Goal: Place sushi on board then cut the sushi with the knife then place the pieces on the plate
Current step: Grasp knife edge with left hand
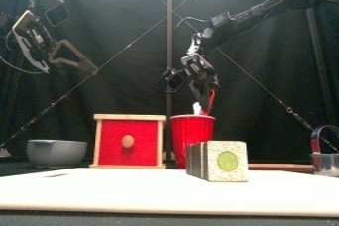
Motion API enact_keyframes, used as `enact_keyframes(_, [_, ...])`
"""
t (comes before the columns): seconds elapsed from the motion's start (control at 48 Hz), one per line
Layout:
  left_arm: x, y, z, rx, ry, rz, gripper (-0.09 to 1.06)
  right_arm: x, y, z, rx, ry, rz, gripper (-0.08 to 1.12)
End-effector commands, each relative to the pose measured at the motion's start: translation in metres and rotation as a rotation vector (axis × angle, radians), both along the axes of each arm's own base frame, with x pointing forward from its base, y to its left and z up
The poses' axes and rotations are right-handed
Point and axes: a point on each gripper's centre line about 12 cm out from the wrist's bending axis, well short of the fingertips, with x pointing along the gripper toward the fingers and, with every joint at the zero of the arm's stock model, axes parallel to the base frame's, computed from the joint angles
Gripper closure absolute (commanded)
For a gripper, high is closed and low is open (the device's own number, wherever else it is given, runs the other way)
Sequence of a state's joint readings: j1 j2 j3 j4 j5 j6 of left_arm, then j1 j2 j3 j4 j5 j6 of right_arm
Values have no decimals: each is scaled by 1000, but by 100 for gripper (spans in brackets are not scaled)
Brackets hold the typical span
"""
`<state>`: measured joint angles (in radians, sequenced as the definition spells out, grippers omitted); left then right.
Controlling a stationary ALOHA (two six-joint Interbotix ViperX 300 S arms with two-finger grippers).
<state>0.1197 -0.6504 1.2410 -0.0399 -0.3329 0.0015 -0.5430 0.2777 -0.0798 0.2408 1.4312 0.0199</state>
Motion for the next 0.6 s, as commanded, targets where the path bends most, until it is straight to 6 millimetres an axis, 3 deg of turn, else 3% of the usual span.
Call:
enact_keyframes(0.021, [3,1,5,2,-15,4,99,-2,-2,25,-29,-44,-2,67])
enact_keyframes(0.271, [3,1,6,3,-21,4,99,-5,1,67,-69,-107,5,67])
enact_keyframes(0.604, [-2,0,18,10,-71,3,99,-24,12,132,-147,-221,16,67])
